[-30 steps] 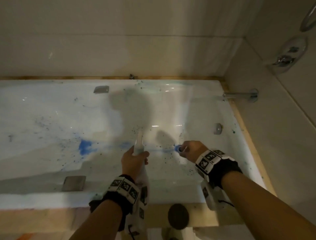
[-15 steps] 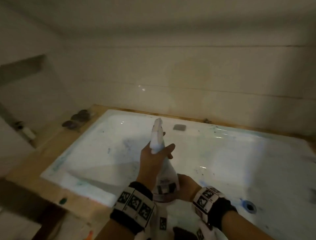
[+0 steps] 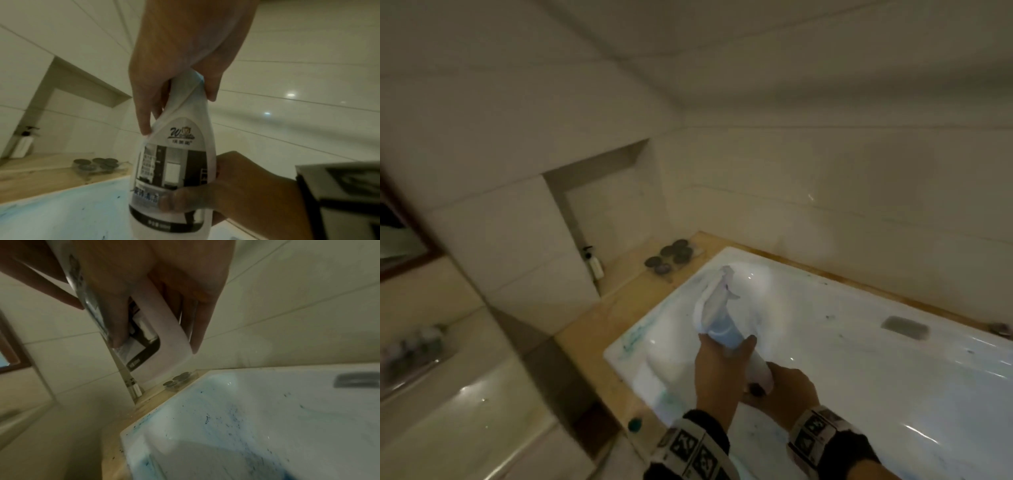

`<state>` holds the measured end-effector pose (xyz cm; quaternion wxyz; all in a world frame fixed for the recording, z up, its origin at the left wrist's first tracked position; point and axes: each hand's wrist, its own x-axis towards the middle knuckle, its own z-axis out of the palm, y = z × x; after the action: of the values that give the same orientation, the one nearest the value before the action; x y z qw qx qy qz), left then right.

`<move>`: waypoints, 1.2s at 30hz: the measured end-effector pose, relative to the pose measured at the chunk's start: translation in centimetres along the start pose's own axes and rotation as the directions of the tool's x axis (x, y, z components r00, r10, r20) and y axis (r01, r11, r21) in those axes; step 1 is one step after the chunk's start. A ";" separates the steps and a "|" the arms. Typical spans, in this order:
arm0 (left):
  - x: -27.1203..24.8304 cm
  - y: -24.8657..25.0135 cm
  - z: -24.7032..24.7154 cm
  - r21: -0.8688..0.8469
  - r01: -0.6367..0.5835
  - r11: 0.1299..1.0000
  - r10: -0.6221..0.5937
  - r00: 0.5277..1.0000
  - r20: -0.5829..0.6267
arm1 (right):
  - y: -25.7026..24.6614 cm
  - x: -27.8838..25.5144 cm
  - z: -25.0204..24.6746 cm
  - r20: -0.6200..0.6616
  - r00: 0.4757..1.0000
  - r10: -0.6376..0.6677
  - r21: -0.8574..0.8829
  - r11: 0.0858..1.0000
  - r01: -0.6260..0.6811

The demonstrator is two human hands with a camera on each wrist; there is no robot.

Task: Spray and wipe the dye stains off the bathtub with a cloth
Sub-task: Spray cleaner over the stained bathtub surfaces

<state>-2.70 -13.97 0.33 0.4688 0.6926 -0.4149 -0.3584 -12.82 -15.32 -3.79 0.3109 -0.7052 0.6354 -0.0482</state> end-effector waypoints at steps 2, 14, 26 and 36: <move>4.0 -0.2 -1.6 -0.048 0.076 0.996 -0.078 0.996 -0.046 | -2.0 3.4 0.2 0.021 0.999 -0.029 -0.048 0.998 0.030; 23.5 -4.5 -9.9 0.105 0.212 0.972 -0.210 0.977 -0.027 | -10.2 21.0 1.3 0.408 0.913 -0.021 -0.180 0.978 0.103; 44.9 -13.1 -21.3 0.082 0.532 0.843 -0.531 0.847 -0.026 | -16.5 37.6 4.2 0.376 0.902 0.212 -0.452 0.892 -0.021; 52.4 -20.5 -25.9 0.155 0.670 0.726 -0.680 0.733 0.015 | -26.2 47.4 7.9 0.354 0.929 0.104 -0.512 0.853 0.099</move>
<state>46.05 -48.13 -16.84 0.2422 0.8137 -0.1749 -0.4986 22.45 -56.30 -12.57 0.2218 -0.7583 0.5554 0.2596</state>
